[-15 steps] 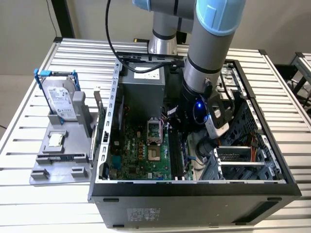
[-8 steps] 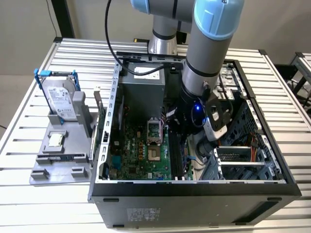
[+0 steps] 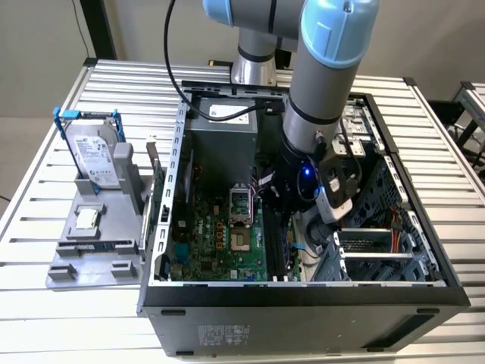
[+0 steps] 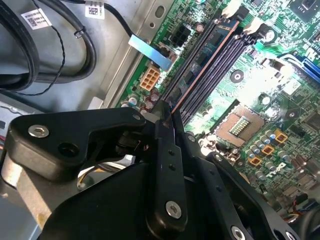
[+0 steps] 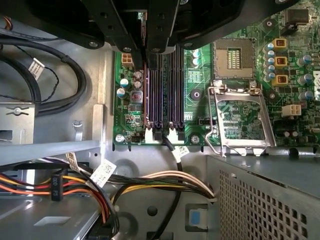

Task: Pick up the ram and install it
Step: 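Insert the ram into the slot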

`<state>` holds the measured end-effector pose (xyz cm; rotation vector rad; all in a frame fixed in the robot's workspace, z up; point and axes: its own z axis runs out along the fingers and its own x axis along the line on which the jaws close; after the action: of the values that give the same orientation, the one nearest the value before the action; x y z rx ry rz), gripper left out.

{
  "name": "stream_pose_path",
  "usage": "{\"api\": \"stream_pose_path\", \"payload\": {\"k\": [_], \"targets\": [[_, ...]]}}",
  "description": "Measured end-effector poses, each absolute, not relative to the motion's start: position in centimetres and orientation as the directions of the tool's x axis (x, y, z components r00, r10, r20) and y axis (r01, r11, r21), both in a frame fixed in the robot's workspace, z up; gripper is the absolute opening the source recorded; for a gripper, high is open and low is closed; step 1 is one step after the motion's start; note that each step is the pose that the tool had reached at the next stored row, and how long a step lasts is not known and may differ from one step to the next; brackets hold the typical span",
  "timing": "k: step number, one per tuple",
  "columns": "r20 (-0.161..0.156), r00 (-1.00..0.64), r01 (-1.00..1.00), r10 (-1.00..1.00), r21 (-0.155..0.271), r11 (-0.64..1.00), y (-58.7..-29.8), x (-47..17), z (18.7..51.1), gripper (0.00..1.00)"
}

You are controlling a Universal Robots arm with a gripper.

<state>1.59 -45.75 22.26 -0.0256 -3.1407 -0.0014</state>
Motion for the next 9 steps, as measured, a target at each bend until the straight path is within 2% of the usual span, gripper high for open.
{"api": "stream_pose_path", "payload": {"k": [9], "targets": [[0.001, -1.0, 0.017, 0.017, 0.001, 1.0, -45.75, 1.57, 21.89, 0.0]]}}
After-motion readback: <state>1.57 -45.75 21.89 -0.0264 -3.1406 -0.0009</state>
